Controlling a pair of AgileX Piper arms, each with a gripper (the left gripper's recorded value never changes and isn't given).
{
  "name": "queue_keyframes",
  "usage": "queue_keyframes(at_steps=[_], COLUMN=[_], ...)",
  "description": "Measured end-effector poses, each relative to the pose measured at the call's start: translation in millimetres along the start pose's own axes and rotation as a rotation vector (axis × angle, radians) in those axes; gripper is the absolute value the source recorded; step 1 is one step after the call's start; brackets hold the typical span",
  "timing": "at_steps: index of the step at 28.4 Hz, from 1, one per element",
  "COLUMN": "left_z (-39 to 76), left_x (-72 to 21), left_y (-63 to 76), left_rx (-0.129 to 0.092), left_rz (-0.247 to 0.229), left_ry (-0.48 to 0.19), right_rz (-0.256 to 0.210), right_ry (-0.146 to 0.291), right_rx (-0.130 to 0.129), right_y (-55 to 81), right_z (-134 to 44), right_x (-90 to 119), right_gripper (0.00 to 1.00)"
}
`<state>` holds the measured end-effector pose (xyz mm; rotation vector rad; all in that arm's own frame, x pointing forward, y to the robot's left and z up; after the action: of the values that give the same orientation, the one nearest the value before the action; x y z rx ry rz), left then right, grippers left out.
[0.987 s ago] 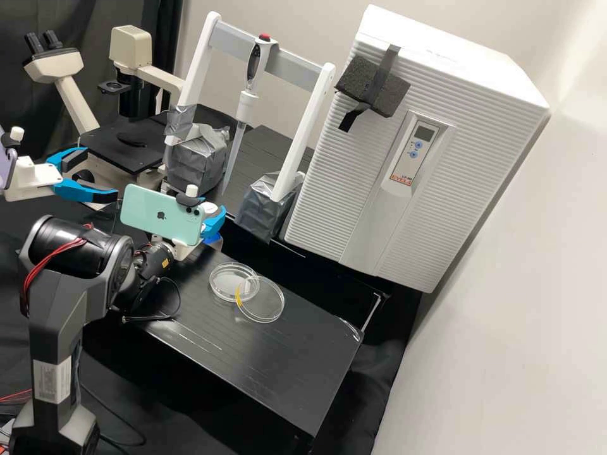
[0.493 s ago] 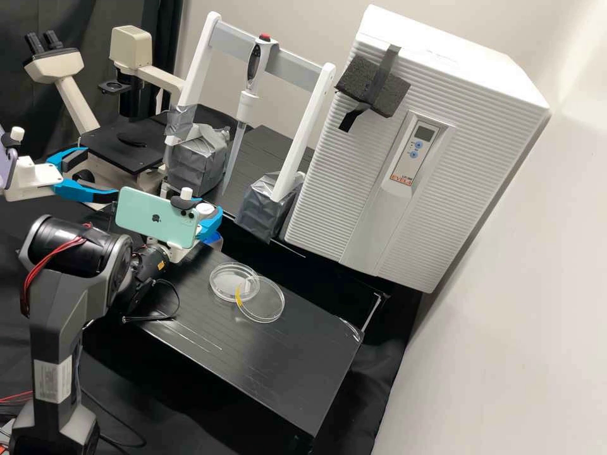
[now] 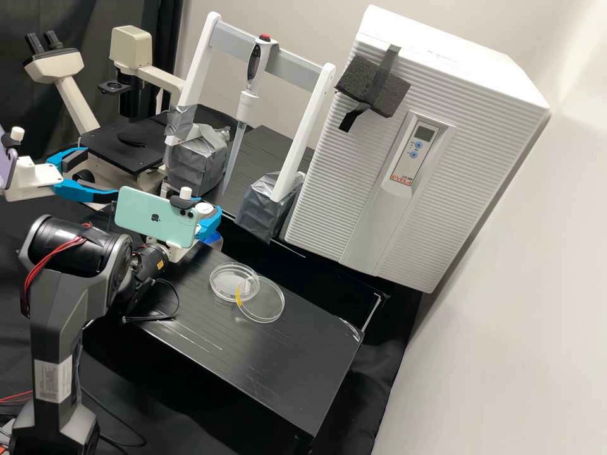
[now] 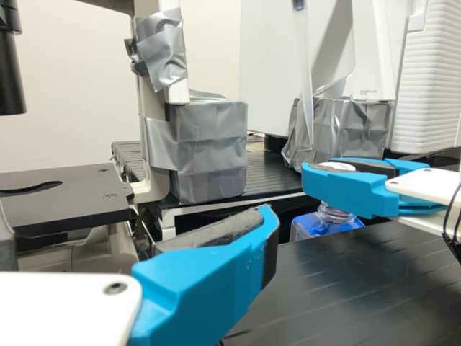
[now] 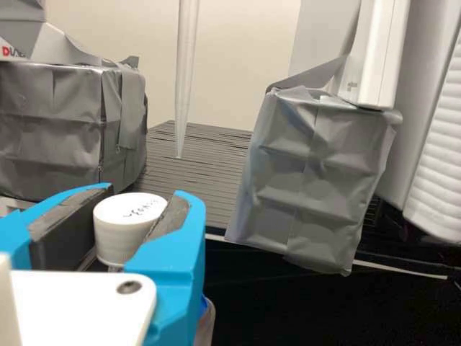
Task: Close the bottle
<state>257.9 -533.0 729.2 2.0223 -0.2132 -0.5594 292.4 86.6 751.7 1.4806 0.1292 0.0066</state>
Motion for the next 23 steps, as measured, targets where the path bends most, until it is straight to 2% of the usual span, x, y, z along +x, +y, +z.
queue_keyframes(at_steps=[19,23], left_z=[0.2,0.2], left_x=[0.9,0.9], left_y=[0.9,0.9], left_rx=[0.0,0.0], left_rz=[0.004,0.004], left_ry=[-0.001,-0.001], right_rz=[0.009,0.007], right_ry=[-0.015,-0.017], right_rx=[-0.002,0.006], right_y=[2.5,2.0], right_z=[5.4,6.0], right_x=[-0.8,-1.5], right_gripper=[0.0,0.0])
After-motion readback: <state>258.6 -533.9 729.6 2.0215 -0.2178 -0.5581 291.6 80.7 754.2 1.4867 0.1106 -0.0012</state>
